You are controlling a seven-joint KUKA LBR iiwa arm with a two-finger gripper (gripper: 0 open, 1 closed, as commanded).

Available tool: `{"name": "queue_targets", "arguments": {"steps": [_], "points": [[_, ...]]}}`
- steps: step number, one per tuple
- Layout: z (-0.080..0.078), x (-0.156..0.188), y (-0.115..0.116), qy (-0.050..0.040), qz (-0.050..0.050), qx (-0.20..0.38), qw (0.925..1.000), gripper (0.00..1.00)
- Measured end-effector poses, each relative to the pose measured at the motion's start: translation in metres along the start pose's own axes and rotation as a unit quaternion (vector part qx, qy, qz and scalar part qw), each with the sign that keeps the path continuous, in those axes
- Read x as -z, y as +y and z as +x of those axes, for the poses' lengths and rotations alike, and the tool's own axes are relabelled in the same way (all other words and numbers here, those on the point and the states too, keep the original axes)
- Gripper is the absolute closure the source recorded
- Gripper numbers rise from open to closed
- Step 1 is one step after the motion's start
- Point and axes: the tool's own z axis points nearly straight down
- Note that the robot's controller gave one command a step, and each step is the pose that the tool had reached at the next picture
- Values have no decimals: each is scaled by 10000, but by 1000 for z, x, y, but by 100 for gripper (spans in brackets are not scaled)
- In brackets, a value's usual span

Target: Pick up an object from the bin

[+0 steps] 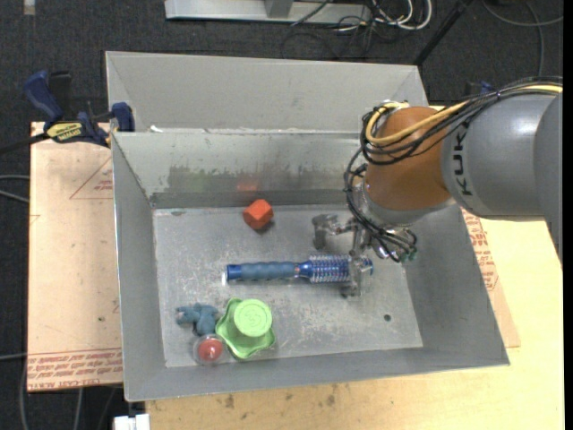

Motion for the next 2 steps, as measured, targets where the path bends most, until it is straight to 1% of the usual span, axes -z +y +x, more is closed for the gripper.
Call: {"name": "queue_targets", "arguments": {"steps": [1, 2], "points": [[-38, 52, 3, -27, 5, 775, 9970, 0], [-41, 0, 0, 16, -15, 1026, 9947, 0]]}}
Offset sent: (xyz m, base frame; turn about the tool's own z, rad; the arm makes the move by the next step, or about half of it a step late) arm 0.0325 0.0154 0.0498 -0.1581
